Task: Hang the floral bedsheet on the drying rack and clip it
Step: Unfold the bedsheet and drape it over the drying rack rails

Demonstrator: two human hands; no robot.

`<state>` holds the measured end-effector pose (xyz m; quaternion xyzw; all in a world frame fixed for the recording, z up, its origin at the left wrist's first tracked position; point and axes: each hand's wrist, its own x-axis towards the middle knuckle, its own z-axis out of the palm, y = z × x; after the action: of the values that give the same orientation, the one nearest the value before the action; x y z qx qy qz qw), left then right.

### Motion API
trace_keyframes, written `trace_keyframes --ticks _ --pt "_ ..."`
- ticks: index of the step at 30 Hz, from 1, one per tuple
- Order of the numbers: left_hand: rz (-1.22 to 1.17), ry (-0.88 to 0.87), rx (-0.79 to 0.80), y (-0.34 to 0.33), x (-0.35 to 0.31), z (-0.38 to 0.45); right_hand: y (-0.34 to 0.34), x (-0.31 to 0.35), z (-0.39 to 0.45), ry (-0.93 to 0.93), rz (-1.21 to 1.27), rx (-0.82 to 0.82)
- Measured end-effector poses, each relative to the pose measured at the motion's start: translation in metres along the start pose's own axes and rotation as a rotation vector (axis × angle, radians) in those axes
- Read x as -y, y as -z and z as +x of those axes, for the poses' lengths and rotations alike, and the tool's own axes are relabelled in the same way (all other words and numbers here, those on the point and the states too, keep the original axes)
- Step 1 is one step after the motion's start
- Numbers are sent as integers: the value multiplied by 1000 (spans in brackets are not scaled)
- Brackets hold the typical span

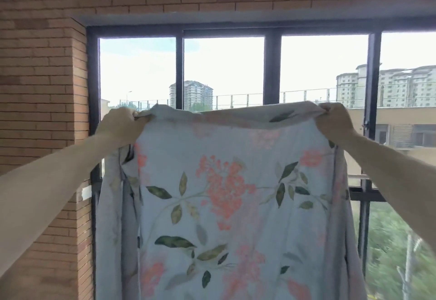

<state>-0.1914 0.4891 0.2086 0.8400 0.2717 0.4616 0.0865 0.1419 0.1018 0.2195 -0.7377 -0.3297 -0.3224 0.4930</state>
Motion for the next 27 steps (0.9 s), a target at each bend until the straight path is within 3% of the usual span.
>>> trace_keyframes --ticks 2,6,11,17,22,27 --pt "13 16 -38 12 -17 9 4 25 18 47 -2 -32" --pt "60 75 64 30 -22 9 7 46 22 84 -223 288" --pt "41 171 205 30 -4 -8 -6 13 -17 -9 -178 327" --pt "79 57 344 21 -35 -17 -30 22 -39 -84 -67 333" --pt "123 -110 293 3 -71 -35 -52 53 -51 -98 68 333" --pt "58 -174 483 -18 -97 -54 -72 71 -56 -135 127 334"
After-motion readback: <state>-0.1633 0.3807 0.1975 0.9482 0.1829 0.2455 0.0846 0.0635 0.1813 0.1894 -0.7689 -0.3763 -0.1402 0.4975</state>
